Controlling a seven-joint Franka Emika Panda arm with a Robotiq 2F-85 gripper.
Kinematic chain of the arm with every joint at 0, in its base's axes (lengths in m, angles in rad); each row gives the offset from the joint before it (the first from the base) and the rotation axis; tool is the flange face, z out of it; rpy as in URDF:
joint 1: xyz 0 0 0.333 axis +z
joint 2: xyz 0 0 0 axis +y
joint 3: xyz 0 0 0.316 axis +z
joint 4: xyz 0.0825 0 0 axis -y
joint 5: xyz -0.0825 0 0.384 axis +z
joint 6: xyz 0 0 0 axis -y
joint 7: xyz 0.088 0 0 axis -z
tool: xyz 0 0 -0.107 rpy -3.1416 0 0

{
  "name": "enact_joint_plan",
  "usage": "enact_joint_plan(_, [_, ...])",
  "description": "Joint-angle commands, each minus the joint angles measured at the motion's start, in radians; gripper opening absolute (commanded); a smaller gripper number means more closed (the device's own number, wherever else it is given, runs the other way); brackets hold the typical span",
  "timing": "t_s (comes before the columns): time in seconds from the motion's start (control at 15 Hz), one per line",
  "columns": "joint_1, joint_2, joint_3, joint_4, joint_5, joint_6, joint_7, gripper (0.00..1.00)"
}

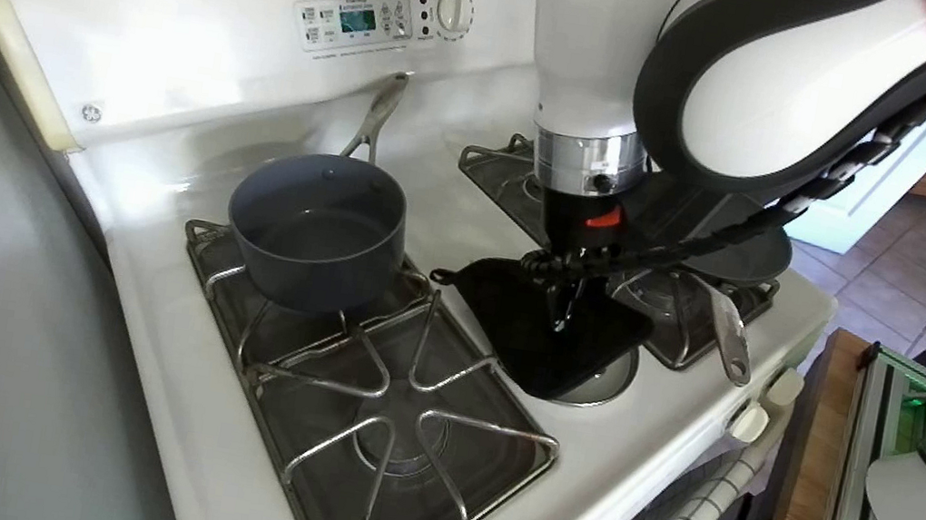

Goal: Put the black item on the lid and put the lid on the pot

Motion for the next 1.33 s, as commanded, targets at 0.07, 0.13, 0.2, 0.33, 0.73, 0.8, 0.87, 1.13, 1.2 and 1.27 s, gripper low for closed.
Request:
enact_joint_plan(0.07, [-0.004, 0.023, 0.005, -0.003, 0.028, 0.009, -0.011, 0.2])
enact_joint_plan(0.13, [-0.004, 0.025, 0.005, -0.002, 0.028, 0.011, -0.009, 0.13])
enact_joint_plan(0.2, [-0.004, 0.027, 0.005, 0.001, 0.029, 0.01, -0.009, 0.05])
enact_joint_plan(0.33, [-0.005, 0.03, 0.004, 0.004, 0.031, 0.01, -0.009, 0.05])
enact_joint_plan(0.73, [-0.012, 0.035, -0.003, 0.027, 0.034, 0.005, -0.003, 0.05])
enact_joint_plan(0.8, [-0.014, 0.032, -0.004, 0.028, 0.037, 0.006, -0.005, 0.05])
enact_joint_plan(0.87, [-0.015, 0.03, -0.005, 0.029, 0.039, 0.005, -0.008, 0.05])
enact_joint_plan(1.13, [-0.019, 0.027, -0.006, 0.035, 0.043, 0.007, -0.011, 0.05])
enact_joint_plan(1.2, [-0.019, 0.034, -0.006, 0.04, 0.042, 0.006, -0.012, 0.05])
enact_joint_plan(1.27, [-0.019, 0.038, -0.006, 0.04, 0.04, 0.007, -0.018, 0.05])
